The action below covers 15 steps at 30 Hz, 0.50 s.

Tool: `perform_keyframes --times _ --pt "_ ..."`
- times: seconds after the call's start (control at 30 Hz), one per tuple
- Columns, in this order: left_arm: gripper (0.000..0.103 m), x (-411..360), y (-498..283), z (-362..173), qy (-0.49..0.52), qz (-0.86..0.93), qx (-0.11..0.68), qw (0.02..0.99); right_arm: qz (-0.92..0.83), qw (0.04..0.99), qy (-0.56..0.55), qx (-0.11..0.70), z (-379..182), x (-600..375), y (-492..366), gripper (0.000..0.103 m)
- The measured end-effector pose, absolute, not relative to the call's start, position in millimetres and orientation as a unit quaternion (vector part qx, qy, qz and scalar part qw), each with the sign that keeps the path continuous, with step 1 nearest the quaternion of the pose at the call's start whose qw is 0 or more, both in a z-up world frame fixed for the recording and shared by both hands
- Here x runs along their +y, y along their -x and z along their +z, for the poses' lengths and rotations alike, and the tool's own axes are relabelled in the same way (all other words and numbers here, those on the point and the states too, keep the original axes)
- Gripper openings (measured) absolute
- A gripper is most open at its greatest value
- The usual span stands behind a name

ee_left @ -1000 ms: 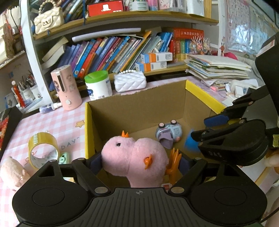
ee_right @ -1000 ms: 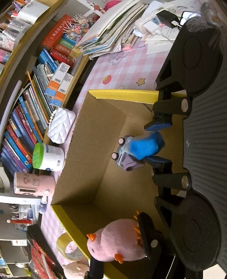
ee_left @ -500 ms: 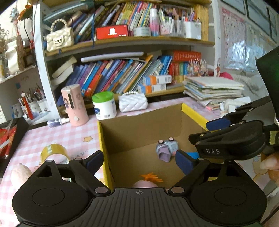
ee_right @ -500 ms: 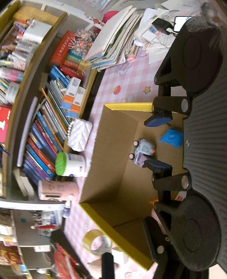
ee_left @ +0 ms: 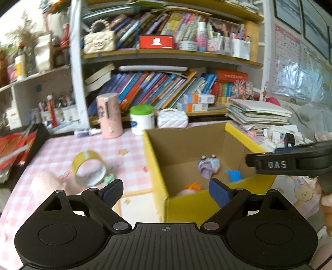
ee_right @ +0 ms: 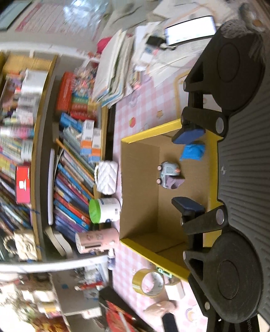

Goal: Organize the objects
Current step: 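Open both grippers to release the cloth and pig into the box, then withdraw both tools back from the yellow box toward the table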

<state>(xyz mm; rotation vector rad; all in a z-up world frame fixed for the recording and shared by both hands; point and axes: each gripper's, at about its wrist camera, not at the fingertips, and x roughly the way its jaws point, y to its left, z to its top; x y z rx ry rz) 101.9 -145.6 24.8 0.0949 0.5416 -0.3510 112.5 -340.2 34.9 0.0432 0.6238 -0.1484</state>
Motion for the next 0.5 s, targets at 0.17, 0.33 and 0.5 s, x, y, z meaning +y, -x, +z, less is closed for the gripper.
perform_keyframes --times 0.17,0.33,0.5 --pt "0.093 -118 -82 13 -0.052 -0.143 0.279 0.948 -0.098 0.943 -0.027 0.316 17 -314 -85 0.058" --pt "0.095 -90 -66 -4 -0.055 -0.127 0.308 0.941 -0.107 0.934 -0.027 0.341 -4 -289 -63 0.062" --pt "0.095 -64 -56 -13 -0.051 -0.109 0.329 0.937 -0.100 0.926 -0.030 0.364 -17 -264 -52 0.063"
